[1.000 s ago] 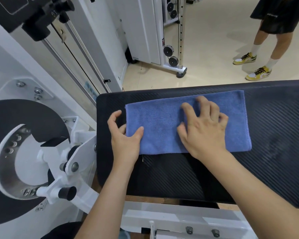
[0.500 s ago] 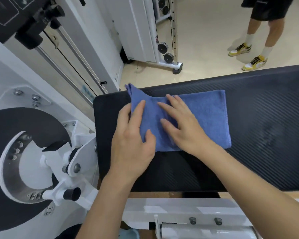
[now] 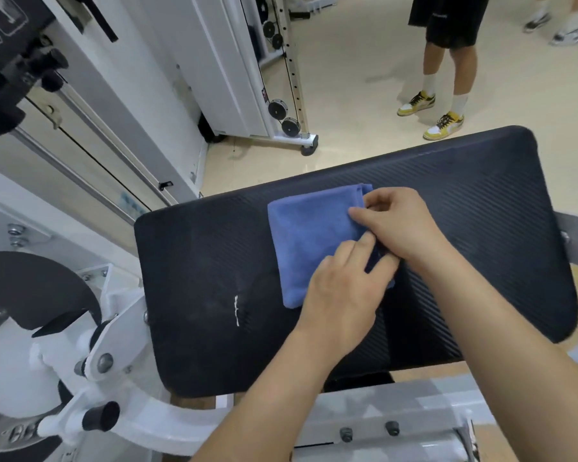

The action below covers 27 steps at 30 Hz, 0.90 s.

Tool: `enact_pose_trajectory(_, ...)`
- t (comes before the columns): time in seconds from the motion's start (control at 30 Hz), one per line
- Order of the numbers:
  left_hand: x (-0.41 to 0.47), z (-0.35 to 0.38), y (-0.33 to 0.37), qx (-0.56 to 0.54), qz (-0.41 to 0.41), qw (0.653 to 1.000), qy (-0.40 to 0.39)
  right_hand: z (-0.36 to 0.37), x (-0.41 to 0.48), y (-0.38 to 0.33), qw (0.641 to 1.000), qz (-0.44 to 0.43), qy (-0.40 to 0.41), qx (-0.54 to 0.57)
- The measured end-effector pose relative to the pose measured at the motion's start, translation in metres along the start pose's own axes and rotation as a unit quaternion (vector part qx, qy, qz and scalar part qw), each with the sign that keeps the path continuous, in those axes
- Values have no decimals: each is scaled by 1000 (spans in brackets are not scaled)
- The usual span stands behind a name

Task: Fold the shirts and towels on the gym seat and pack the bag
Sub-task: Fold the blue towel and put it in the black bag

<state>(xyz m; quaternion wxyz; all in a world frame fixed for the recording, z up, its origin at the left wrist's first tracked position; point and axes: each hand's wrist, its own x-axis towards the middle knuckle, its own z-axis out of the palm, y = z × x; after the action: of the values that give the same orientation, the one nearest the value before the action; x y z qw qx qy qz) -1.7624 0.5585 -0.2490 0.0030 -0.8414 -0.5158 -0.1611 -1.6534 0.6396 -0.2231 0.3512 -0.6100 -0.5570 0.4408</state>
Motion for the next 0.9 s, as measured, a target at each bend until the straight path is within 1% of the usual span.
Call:
enact_pose_trajectory(0.07, -11, 8, -6, 24, 5, 999, 39, 2, 2, 1, 998, -29, 21, -46)
enact_pose_trajectory(0.17, -27, 17, -17, 60, -29, 995, 77, 3, 1, 5, 993, -70, 41, -89)
enact_pose_trajectory(0.27, -34, 19, -24, 114, -69, 990, 53, 4, -4, 11, 991, -101, 50, -79)
enact_pose_trajectory(0.3, -34, 20, -26, 132, -72, 988, 43, 5, -5, 13, 987, -115, 56, -93)
enact_pose_trajectory(0.37, -31, 21, -27, 151, -64, 986, 24, 8, -5, 17, 976, -145, 83, -138)
enact_pose_trajectory(0.43, -28, 23, -30, 147, -58, 987, 8, 12, -5, 22, 963, -165, 116, -178)
enact_pose_trajectory(0.57, -34, 28, -42, 164, -24, 986, -15, 22, -8, 32, 944, -168, 145, -242)
enact_pose_trajectory(0.63, -36, 29, -50, 166, -3, 986, -9, 23, -10, 36, 937, -179, 156, -255)
enact_pose_trajectory(0.7, -36, 30, -54, 176, 6, 984, -8, 22, -12, 36, 939, -177, 174, -239)
enact_pose_trajectory(0.73, -36, 31, -55, 183, 8, 983, -10, 21, -13, 35, 931, -194, 199, -237)
enact_pose_trajectory(0.77, -36, 33, -54, 190, 8, 982, -13, 20, -14, 34, 914, -228, 235, -240)
enact_pose_trajectory(0.8, -36, 35, -53, 194, 4, 981, -16, 21, -16, 34, 891, -275, 270, -241)
enact_pose_trajectory(0.83, -36, 37, -51, 194, -5, 981, -21, 21, -18, 35, 874, -319, 279, -236)
enact_pose_trajectory(0.87, -35, 38, -50, 191, -15, 981, -27, 24, -19, 38, 872, -354, 252, -226)
enact_pose_trajectory(0.9, -33, 38, -47, 188, -25, 981, -35, 26, -20, 41, 870, -383, 205, -234)
